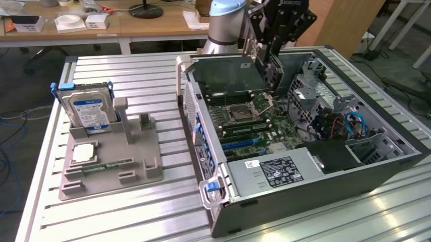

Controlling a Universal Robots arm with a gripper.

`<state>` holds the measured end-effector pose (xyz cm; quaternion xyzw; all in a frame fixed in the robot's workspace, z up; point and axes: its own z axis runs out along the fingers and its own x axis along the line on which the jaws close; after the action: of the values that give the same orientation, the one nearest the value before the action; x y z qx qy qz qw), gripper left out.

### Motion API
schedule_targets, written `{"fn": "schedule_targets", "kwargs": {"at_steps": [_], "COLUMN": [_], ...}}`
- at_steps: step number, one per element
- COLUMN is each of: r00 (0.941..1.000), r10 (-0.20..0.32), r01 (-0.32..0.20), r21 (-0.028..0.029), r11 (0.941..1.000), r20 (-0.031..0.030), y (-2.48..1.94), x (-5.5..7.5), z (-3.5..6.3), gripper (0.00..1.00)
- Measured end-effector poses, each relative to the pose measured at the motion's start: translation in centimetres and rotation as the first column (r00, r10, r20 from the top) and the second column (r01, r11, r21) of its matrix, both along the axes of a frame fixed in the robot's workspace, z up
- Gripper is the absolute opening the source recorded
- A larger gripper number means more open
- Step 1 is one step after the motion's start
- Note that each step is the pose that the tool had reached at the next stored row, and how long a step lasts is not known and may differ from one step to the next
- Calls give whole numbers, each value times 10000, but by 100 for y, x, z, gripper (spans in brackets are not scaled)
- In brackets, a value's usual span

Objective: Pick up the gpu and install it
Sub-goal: 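Pick up the gpu and move the gpu toward the slot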

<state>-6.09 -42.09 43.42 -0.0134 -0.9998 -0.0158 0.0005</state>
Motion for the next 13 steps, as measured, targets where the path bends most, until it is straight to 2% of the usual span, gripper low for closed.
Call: {"fn": "schedule_targets", "kwargs": {"at_steps": [4, 13], "r00": [10000, 10000], "r10": [-18, -17], "r01": [18, 17], "r21": [0, 8], "r11": [10000, 10000], "r20": [0, 0], "y": [0, 0], "x": [91, 92], "z": [0, 0], "gripper": [26, 26]}}
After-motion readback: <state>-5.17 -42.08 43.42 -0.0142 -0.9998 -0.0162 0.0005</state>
